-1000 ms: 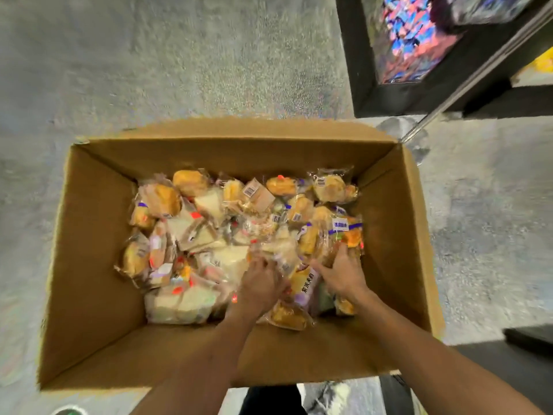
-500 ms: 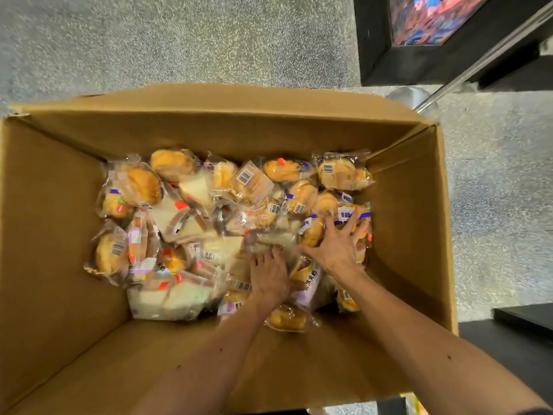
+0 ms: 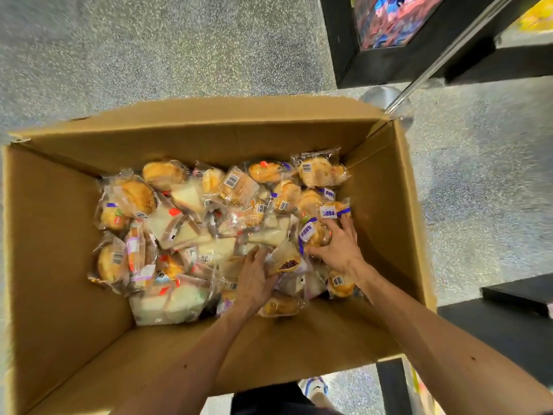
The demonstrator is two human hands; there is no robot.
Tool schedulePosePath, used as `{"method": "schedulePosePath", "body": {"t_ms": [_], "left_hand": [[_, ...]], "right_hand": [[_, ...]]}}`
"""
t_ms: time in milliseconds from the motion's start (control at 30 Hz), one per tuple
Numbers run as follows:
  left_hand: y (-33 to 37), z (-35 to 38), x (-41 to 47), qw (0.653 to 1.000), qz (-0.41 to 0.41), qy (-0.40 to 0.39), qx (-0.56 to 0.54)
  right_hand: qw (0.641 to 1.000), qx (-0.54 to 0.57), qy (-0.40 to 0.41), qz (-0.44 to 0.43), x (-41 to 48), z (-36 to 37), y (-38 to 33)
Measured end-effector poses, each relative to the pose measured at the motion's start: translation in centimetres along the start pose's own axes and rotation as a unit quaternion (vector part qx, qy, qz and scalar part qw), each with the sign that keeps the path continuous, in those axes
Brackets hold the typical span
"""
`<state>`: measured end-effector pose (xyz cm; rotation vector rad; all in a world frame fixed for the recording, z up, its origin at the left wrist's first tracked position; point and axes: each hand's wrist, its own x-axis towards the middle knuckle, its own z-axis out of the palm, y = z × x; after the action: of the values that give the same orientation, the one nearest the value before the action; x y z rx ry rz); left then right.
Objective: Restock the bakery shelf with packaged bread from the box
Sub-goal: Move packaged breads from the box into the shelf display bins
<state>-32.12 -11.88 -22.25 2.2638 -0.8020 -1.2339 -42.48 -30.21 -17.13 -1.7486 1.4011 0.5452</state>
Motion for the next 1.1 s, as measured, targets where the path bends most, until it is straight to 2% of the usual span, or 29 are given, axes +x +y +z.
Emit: {"method": "schedulePosePath", "body": {"t_ms": [133, 300, 467, 600, 800, 1000, 1100], "left_hand": [[0.5, -2.9, -1.4, 0.996, -0.013, -0.021, -0.081], [3.4, -7.1, -3.4, 0.989, -0.026, -0.007, -0.145], [7.4, -9.7, -7.2, 0.977, 0.002, 0.0, -0.211], [11.7, -10.6, -11.5, 0.972, 0.056, 0.01, -0.23], [20.4, -7.6, -19.9, 0.96, 0.171, -0.026, -0.219], [29.9, 2.1, -33.1, 0.923, 0.321, -0.103, -0.185], [33.1, 8.3, -40.3, 0.899, 0.363, -0.184, -0.16]], "right_hand": [[0.997, 0.072, -0.028, -0.021, -3.3, -0.5, 0.6], [0.996, 0.037, -0.045, -0.07, -8.3, -1.7, 0.6], [0.987, 0.002, 0.016, -0.158, -13.9, -4.3, 0.8], [0.971, 0.118, 0.075, -0.196, -19.6, -7.4, 3.1], [0.903, 0.345, 0.126, -0.225, -32.8, -11.4, 11.1], [0.838, 0.448, 0.245, -0.192, -49.4, -11.8, 23.7], [0.774, 0.523, 0.317, -0.161, -57.8, -10.4, 30.5]]}}
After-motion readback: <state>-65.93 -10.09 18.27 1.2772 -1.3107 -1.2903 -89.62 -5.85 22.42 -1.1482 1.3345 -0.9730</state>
